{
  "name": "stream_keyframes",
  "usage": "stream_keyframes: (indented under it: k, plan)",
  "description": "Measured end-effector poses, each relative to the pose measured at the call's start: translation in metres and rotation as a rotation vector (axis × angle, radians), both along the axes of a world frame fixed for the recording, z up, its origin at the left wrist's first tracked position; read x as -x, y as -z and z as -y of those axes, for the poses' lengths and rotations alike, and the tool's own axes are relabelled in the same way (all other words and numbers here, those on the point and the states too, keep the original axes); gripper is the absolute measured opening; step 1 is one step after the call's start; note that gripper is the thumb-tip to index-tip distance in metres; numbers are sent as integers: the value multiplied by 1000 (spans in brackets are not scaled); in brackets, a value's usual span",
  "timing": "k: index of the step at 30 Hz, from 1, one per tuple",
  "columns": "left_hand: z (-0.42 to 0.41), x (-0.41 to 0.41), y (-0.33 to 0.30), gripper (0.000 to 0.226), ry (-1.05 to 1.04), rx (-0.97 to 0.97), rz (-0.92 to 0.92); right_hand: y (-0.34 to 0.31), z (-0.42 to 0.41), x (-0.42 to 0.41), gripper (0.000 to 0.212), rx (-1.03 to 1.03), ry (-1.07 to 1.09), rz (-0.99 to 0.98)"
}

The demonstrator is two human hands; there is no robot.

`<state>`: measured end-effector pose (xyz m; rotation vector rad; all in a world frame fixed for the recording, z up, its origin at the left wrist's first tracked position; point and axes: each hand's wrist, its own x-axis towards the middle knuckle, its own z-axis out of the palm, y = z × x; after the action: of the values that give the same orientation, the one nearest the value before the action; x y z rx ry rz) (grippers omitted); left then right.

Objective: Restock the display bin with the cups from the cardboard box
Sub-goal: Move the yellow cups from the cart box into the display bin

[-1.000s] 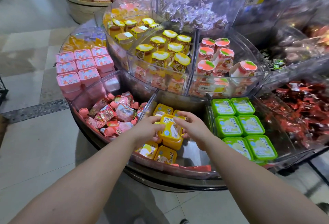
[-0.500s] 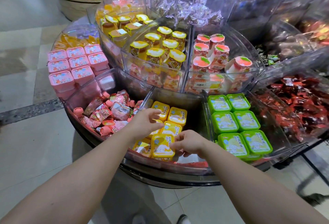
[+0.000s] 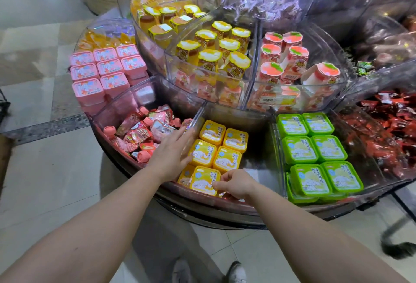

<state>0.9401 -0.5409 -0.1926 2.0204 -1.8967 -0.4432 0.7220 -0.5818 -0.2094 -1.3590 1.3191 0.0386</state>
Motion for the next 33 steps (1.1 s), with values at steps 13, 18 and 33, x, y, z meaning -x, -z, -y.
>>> stream_keyframes:
  k: [13,18,33]
  plan:
    - [-4,-5,16,88,3,-2,-140,6,-5,-32,30,-48,47,13]
    - [-3,-6,18,91,-7,5,-214,9,-7,-38,26,13,-8,-49]
    - [22,13,-19,45,-188,14,-133,-73,25,29,31,365,23,-6]
